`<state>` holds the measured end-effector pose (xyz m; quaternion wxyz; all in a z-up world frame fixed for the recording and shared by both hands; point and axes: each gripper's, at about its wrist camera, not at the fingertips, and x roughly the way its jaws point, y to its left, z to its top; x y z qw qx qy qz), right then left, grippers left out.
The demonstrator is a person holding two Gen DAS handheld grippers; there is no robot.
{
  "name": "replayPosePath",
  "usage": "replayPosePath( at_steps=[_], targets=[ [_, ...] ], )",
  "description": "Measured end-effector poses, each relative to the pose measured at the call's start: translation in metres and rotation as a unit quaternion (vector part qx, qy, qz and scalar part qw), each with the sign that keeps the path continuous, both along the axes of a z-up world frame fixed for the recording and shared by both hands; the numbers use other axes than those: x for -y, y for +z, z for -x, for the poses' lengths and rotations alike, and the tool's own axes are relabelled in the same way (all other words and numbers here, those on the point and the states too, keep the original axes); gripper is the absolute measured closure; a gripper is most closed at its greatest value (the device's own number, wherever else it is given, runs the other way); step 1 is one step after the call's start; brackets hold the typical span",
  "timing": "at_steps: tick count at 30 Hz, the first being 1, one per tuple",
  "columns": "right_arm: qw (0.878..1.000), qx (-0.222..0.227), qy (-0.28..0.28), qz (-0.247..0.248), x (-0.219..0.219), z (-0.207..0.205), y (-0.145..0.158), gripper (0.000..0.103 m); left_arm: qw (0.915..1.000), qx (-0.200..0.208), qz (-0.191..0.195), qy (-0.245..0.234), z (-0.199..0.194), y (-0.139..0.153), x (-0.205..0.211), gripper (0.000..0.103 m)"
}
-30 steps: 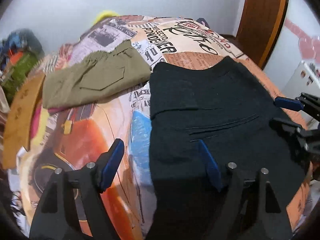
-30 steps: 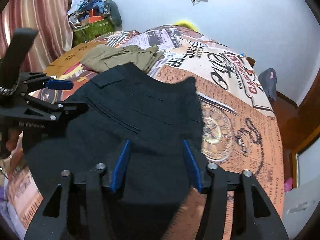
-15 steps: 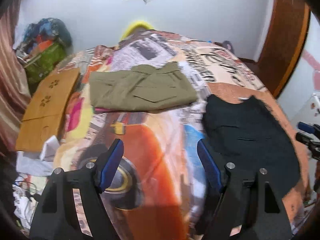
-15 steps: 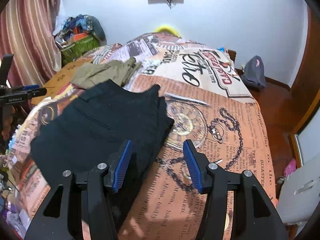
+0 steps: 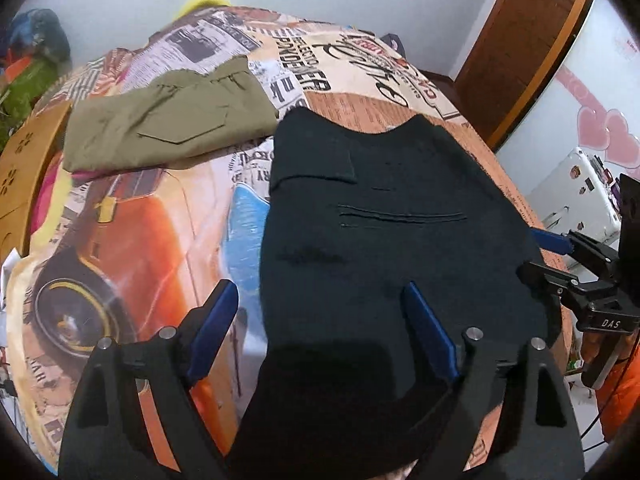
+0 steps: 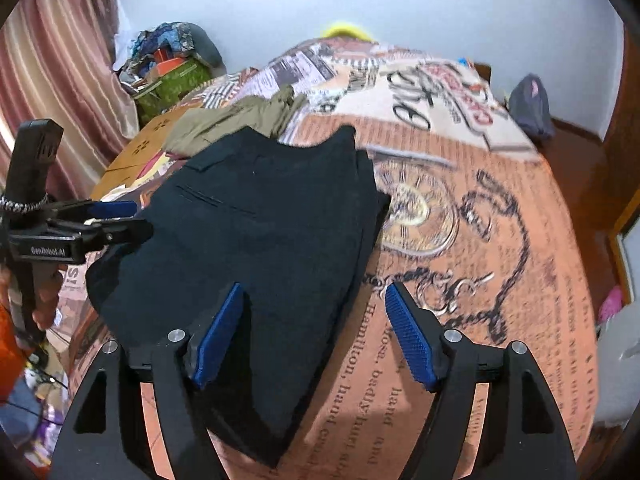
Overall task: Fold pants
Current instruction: 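Close both tools on the folded trousers' waistband edge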
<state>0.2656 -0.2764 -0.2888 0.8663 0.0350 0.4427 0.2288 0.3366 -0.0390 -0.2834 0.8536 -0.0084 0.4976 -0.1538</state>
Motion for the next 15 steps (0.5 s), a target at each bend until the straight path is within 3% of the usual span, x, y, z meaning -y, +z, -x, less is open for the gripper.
replayPosePath(
  at_steps=[4,8,12,15],
  targets=[
    [0.999,-0.030,0.007,-0.032,0.003,-0.012,-0.014,0.033,0.9997,-0.018,-0.003,-0.015,-0.011,-0.012,0.006,0.016],
    [0.997,-0.055,0.017,-0.054,0.003,-0.025,-0.025,0.029,0.9987,-0.044,0.019,-0.017,-0.023,-0.022,0.004,0.011],
    [0.996,-0.068,0.023,-0.059,0.000,-0.031,-0.033,0.018,0.9955,-0.077,0.053,-0.015,-0.037,-0.033,0.001,0.007],
    [0.996,-0.062,0.037,-0.045,-0.009,-0.034,-0.032,0.016,0.9956,-0.076,0.048,-0.027,-0.043,-0.033,0.006,0.006]
  ],
)
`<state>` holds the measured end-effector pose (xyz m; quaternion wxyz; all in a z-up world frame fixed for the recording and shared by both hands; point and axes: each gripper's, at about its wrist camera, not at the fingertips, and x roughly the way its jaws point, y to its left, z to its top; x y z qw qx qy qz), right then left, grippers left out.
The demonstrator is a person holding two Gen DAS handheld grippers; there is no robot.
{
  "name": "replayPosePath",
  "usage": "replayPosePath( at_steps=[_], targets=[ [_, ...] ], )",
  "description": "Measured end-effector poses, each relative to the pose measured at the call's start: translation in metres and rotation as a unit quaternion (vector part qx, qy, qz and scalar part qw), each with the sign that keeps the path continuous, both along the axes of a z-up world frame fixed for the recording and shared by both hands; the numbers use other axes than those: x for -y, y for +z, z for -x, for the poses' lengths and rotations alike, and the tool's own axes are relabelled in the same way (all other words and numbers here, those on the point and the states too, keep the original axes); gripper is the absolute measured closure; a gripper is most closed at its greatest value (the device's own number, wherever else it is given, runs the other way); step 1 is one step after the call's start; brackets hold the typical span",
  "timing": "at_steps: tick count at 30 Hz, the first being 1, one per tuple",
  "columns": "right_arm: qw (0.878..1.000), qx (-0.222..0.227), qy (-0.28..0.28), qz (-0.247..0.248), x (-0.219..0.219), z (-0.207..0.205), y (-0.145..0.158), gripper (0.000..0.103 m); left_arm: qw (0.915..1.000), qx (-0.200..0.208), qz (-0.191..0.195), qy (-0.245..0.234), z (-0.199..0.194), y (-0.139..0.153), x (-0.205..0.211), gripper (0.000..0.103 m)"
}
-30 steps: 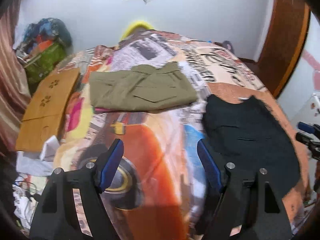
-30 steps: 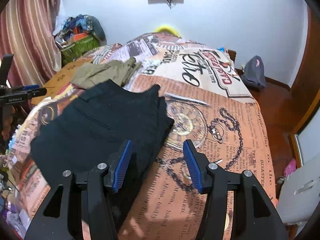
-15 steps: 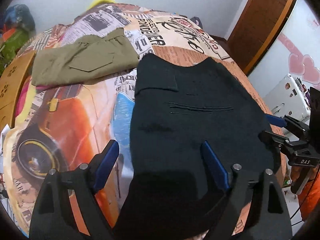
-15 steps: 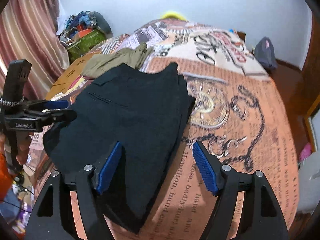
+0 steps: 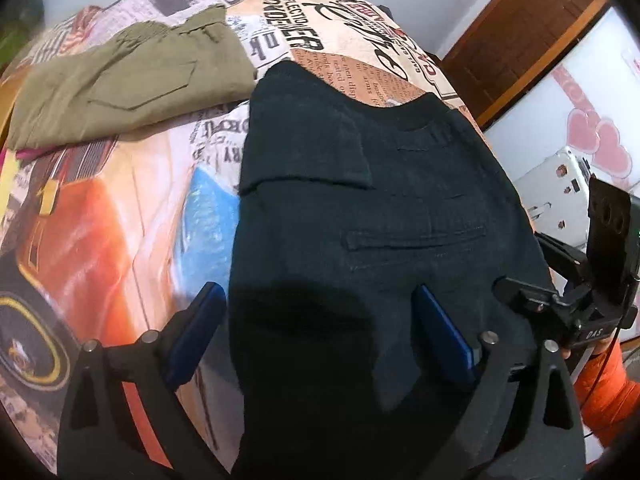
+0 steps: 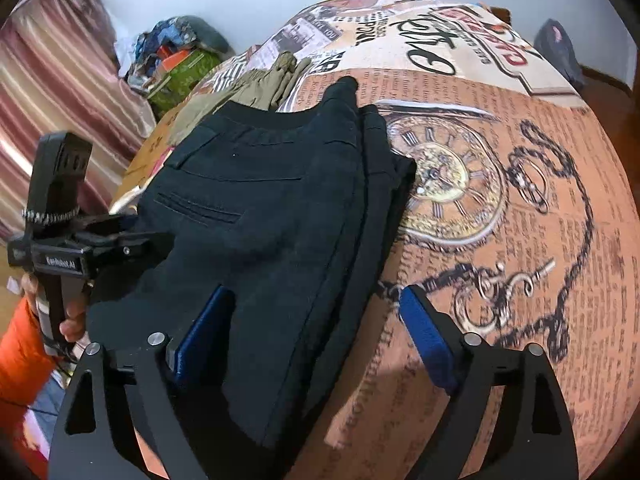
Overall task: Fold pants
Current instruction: 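Close both tools on the folded trousers' waistband edge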
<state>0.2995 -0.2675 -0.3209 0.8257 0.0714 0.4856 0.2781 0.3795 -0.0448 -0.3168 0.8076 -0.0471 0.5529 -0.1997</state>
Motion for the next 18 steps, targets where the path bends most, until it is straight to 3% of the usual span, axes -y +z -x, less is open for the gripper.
replayPosePath(
  at_steps=[7,10,15,18],
  targets=[
    [1.000,-0.008,0.021,-0.010,-0.007,-0.014,-0.002,0.016,0.9990,0.015,-0.014,-0.040,-0.009,0.004,0.025,0.010],
    [1.000,-0.012,0.019,-0.017,-0.005,-0.017,-0.004,0.019,0.9991,0.015,-0.010,-0.040,-0.012,0.004,0.025,0.018],
    [0.999,-0.017,0.019,-0.037,0.000,-0.012,0.003,0.047,0.9993,0.018,-0.007,-0.033,-0.008,0.011,0.017,0.040],
    [0.999,-0.017,0.024,-0.037,-0.002,-0.008,0.009,0.058,0.9987,0.028,-0.014,-0.041,-0.002,0.021,0.017,0.051]
  ],
)
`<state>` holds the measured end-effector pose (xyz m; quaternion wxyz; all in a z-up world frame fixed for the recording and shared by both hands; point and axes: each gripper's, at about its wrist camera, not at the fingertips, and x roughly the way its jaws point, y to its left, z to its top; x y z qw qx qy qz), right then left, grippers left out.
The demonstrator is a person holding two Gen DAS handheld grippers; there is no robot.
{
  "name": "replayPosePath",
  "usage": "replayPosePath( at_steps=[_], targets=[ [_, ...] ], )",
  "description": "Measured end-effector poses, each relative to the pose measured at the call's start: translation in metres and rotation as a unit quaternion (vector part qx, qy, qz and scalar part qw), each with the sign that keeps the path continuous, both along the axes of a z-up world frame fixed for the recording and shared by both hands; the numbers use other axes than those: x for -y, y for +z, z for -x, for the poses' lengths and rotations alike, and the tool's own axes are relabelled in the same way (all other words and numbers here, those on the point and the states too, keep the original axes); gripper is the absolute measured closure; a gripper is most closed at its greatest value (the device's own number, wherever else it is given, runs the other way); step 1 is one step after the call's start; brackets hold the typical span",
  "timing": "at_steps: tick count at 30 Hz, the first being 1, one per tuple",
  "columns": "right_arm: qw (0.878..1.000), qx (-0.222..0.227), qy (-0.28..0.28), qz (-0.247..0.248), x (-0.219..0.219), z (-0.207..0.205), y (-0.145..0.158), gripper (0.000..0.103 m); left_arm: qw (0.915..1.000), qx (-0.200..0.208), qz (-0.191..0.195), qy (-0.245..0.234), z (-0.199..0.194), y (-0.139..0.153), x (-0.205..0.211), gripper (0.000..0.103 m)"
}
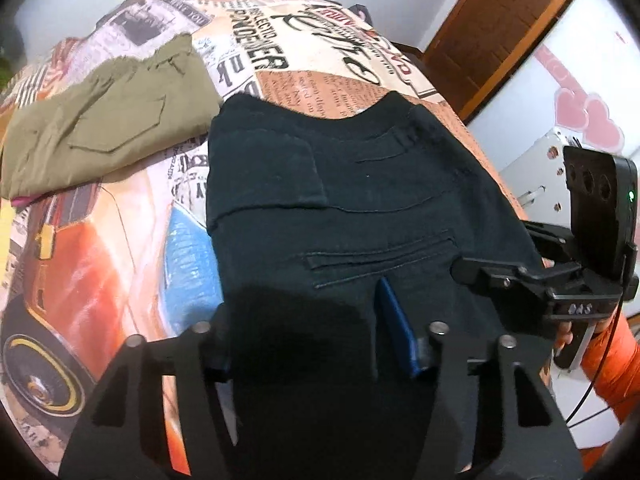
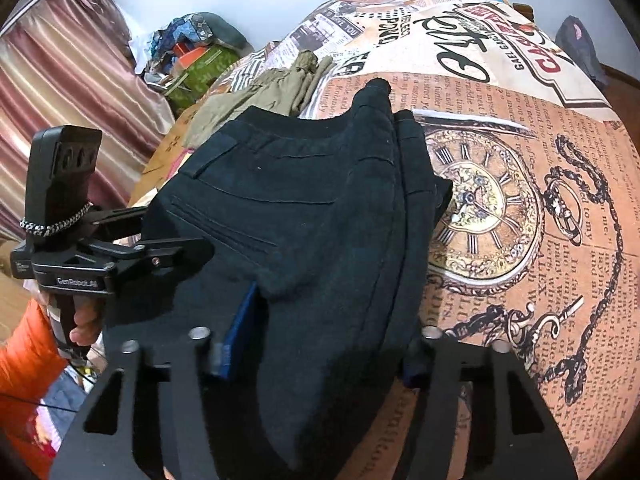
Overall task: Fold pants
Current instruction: 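Close both tools on the folded trousers' waistband edge, then lift the folded trousers with both tools and fold them over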
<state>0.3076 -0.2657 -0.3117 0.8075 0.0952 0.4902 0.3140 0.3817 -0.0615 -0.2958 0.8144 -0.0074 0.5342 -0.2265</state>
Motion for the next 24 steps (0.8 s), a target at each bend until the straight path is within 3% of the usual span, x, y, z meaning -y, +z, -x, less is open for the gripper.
replayPosePath(
  at_steps=[3,8,24],
  targets=[
    [1.000,0.005,0.001,0.001,0.000,0.003,0.007,0.066,0.9998,0.019,-0.001,-0.007,0.010,0.015,-0.001,0.064],
    [1.000,0.018,0.008,0.009,-0.005,0.012,0.021,0.072,0.9989,0.043,-0.007,-0.018,0.026,0.034,0.004,0.071],
    [0.994,0.109,0.006,0.021,-0.029,0.019,0.096,0.074,0.9903,0.139,0.004,0.012,0.049,0.109,-0.021,0.073]
  ],
)
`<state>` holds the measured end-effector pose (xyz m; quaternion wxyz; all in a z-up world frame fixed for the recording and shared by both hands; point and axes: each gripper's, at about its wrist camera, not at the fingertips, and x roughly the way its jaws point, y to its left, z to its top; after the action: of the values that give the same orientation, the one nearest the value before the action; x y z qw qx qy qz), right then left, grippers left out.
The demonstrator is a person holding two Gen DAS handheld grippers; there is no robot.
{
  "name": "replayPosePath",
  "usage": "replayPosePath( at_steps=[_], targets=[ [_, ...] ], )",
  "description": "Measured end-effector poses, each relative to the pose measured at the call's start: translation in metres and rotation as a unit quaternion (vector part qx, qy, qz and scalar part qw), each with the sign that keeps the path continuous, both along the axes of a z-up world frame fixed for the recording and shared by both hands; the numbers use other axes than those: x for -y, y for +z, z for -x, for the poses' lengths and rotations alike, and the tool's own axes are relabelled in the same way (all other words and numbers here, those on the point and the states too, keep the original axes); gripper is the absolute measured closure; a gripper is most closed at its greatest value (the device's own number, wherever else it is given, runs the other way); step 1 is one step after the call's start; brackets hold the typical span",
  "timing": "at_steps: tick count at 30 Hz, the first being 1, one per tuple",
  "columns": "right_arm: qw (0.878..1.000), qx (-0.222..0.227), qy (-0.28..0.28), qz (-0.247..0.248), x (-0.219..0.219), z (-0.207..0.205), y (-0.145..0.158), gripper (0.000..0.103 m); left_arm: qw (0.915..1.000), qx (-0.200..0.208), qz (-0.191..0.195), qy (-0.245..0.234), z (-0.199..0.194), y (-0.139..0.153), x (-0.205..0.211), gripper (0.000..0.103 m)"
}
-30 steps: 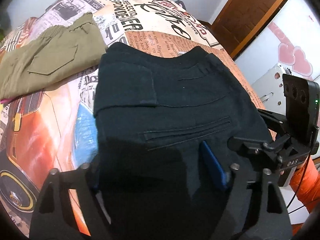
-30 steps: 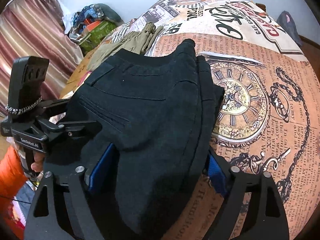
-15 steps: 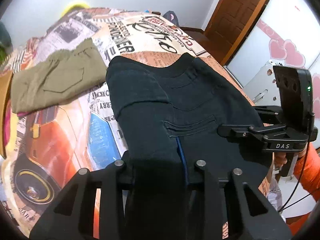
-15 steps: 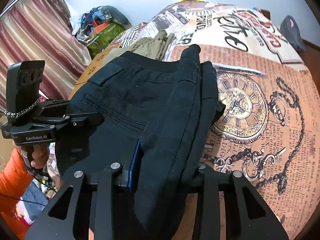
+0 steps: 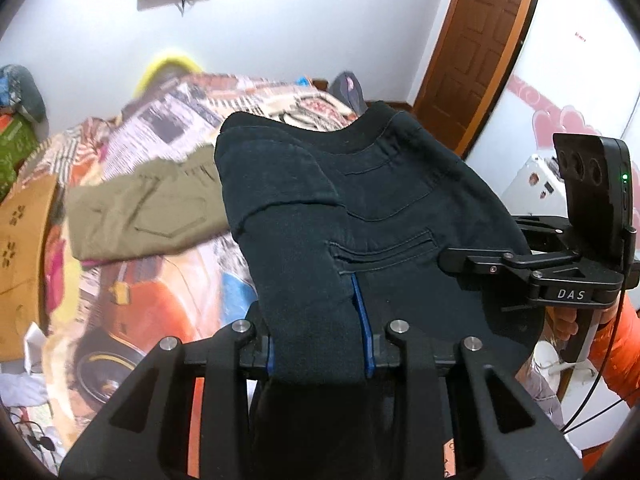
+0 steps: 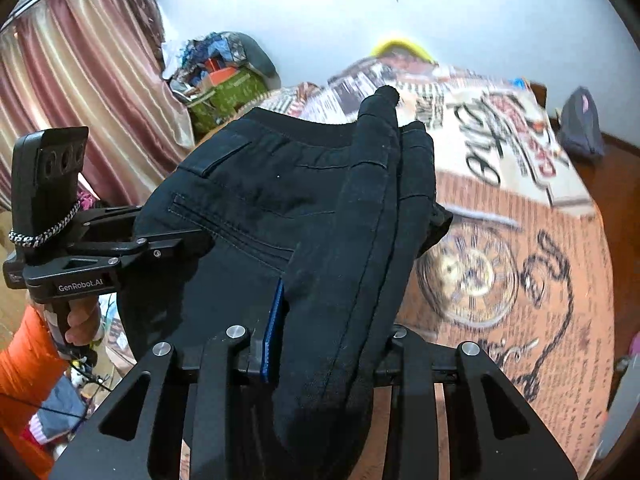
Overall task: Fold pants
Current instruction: 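Lift the folded trousers with both tools and fold them over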
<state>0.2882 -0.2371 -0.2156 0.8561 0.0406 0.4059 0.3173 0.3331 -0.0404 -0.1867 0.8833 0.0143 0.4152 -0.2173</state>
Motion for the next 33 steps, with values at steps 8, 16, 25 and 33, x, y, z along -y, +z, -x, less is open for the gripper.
replayPosePath(
  at_steps=[8,16,25,33],
  targets=[
    [0.999,0.044,0.011,-0.004,-0.029,-0.021,0.029,0.075,0.9986,0.039,0.002,0.036,-0.014,0.030,-0.032,0.073],
    [0.998,0.060,0.022,-0.013,-0.064,-0.059,0.041,0.076,0.9950,0.066,-0.009,0.075,-0.047,0.041,-0.069,0.073],
    [0.997,0.065,0.023,-0.029,-0.104,-0.114,0.045,0.077,0.9927,0.067,0.002,0.101,-0.113,0.043,-0.121,0.073],
    [0.997,0.068,0.022,-0.016,-0.148,-0.165,0.033,0.077,0.9924,0.052,0.004,0.112,-0.181,0.019,-0.158,0.073]
  ],
)
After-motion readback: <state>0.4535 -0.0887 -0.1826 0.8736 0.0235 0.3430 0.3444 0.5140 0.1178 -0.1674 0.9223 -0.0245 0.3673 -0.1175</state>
